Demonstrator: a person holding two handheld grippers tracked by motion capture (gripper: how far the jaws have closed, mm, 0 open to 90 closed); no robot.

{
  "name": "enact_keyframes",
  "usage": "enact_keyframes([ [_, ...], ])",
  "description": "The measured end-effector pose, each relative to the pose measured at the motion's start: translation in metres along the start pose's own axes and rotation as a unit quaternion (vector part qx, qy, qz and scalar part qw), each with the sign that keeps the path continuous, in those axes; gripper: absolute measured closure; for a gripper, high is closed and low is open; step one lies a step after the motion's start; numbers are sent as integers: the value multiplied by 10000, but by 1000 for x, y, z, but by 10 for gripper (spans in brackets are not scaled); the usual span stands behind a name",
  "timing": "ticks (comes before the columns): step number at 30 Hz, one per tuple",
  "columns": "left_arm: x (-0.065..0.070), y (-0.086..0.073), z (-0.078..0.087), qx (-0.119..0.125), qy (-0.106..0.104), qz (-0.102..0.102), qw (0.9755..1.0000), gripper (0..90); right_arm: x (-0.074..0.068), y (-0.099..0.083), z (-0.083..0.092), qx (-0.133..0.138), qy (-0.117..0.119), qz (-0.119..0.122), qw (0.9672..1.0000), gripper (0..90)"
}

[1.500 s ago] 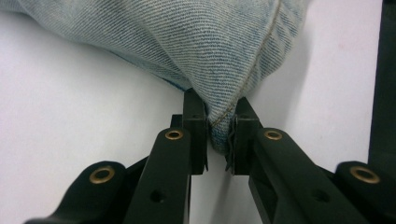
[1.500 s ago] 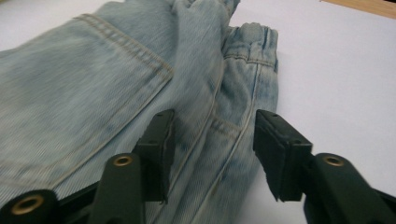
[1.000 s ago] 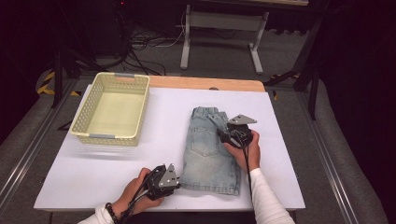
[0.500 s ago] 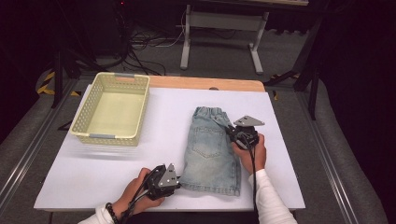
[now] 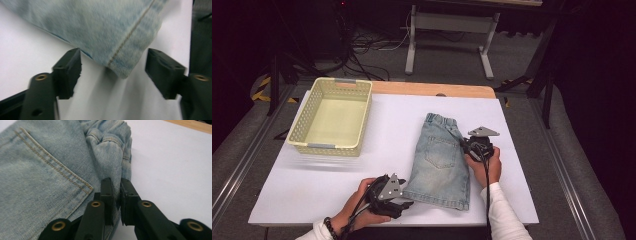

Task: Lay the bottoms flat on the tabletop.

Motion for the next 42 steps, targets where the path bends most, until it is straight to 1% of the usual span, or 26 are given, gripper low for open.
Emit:
enact_keyframes([
  [2, -1, 4, 5, 123, -10, 3, 9999, 215, 0, -2, -2, -49, -58, 34, 10000, 762],
  [3, -2, 6, 8, 180, 29, 34, 9998, 195, 0, -2, -3, -50, -86, 24, 9999, 720],
  [4, -4, 8, 12, 253, 89, 21, 9996, 182, 1, -3, -3, -70, -141, 19, 9999, 690],
  [5, -5, 10, 15, 320, 151, 24, 9994, 177, 1, -4, -4, -92, -143, 36, 9998, 687],
  [6, -8, 13, 18, 395, 239, -19, 9989, 170, 1, -5, -5, -100, -116, 43, 9999, 674],
  [8, -11, 19, 25, 530, 319, 9, 9981, 164, 0, -7, -5, -136, -111, 60, 9998, 652],
  [10, -15, 24, 29, 670, 384, 100, 9970, 163, 1, -8, -5, -138, -119, 43, 9998, 618],
  [12, -21, 30, 31, 767, 492, 117, 9958, 164, 0, -9, -3, -165, -107, 44, 9998, 591],
  [13, -27, 34, 31, 789, 618, 83, 9949, 167, 0, -10, -1, -185, -116, 64, 9997, 577],
  [14, -32, 40, 32, 847, 785, 76, 9933, 176, 0, -11, 1, -214, -139, 121, 9996, 568],
  [15, -37, 44, 32, 889, 878, 92, 9921, 180, -1, -11, 1, -221, -135, 137, 9996, 566],
  [16, -41, 49, 30, 933, 898, 151, 9915, 182, -2, -12, 1, -221, -113, 131, 9996, 565],
  [18, -49, 59, 23, 973, 796, 363, 9914, 182, -4, -13, 1, -219, -60, 130, 9997, 559],
  [21, -63, 71, 3, 913, 876, 470, 9909, 182, -5, -13, -2, -177, 35, 70, 9998, 531],
  [23, -76, 75, -13, 866, 1042, 574, 9891, 189, -7, -13, -4, -131, 168, 17, 9998, 520],
  [26, -93, 79, -37, 778, 1090, 848, 9874, 189, -8, -13, -6, -149, 195, 90, 9997, 506],
  [27, -99, 79, -45, 737, 1130, 930, 9865, 194, -8, -13, -6, -146, 217, 83, 9996, 507],
  [31, -115, 78, -69, 584, 1122, 1320, 9832, 197, -9, -13, -8, -99, 330, 28, 9994, 502],
  [32, -117, 77, -74, 530, 1064, 1435, 9825, 198, -8, -13, -9, -80, 371, -15, 9993, 501],
  [34, -121, 76, -82, 467, 997, 1555, 9817, 198, -8, -13, -10, -41, 470, -123, 9988, 501],
  [35, -122, 76, -85, 429, 962, 1657, 9805, 198, -8, -13, -11, -34, 527, -154, 9985, 506],
  [37, -124, 73, -91, 241, 869, 1851, 9786, 212, -8, -12, -12, -25, 613, -186, 9979, 535],
  [38, -124, 70, -95, 117, 864, 1924, 9774, 220, -9, -12, -12, -23, 675, -169, 9976, 560],
  [39, -124, 68, -97, 24, 810, 1990, 9766, 226, -10, -11, -13, -17, 720, -138, 9973, 571],
  [40, -123, 67, -99, -33, 724, 2022, 9767, 249, -11, -11, -13, -21, 736, -140, 9972, 581],
  [42, -121, 67, -99, -41, 589, 2028, 9774, 328, -12, -10, -13, -22, 780, -115, 9969, 614],
])
Point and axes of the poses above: each handheld gripper's, and its own axes: z roughly backward along the jaws, y roughly out of its top, x roughly to its right, the point moved 10 cm from there along -z, roughly forward along the jaws, and after that the axes turned 11 degrees about z, right-handed, at the moved point
